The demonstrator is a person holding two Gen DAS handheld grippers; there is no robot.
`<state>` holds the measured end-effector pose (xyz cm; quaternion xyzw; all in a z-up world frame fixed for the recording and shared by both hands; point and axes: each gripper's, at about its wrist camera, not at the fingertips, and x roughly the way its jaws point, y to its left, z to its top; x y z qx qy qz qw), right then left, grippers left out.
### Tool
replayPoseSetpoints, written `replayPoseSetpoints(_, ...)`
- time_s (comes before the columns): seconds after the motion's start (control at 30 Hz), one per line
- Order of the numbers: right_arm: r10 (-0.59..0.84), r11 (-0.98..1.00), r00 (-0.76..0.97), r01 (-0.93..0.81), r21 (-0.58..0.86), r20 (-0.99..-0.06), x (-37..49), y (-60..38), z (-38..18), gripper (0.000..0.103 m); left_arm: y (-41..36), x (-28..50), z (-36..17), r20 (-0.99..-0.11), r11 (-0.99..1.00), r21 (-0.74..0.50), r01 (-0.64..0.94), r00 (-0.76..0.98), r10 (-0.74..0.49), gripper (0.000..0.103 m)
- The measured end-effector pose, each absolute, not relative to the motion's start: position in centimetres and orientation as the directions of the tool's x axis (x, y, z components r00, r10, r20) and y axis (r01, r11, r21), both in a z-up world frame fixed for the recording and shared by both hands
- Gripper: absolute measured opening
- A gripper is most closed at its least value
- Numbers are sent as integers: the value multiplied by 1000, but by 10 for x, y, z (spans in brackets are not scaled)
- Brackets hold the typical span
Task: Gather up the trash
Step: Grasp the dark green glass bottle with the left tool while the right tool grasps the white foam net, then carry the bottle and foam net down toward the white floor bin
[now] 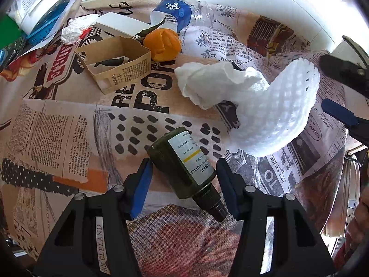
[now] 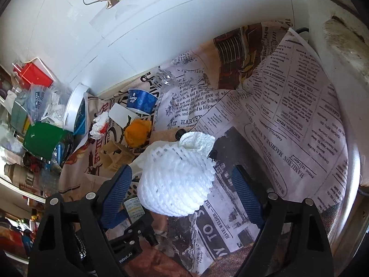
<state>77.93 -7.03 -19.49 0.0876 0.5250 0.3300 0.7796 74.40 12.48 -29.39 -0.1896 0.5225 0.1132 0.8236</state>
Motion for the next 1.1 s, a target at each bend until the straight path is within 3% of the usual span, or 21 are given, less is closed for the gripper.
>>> replayPoseSetpoints(0.17, 582, 776, 196, -425, 466, -789, 788, -56, -210, 64, 133, 741, -291, -904, 904, -189, -383, 428, -8, 54)
replayPoseSetpoints(0.33, 600, 756, 150, -428, 495, -786, 790, -52, -221, 26, 139, 734, -279, -895, 913, -173, -370, 445, 11, 53)
replayPoseSetpoints(0.5, 600, 755, 168, -444, 484, -782, 780, -54, -215, 12, 149, 724, -265, -883, 921, -177, -346, 470, 7, 44)
replayPoseSetpoints(0.83, 562, 801, 278, -421, 427, -779, 734, -66, -189, 10, 163, 687, -251, -849, 935, -231, -268, 524, -60, 40)
replayPoseSetpoints(1.1, 530, 841, 403, -363, 402, -746, 668, -76, -156, 10, 170, 635, -208, -784, 964, -208, -168, 618, -61, 39)
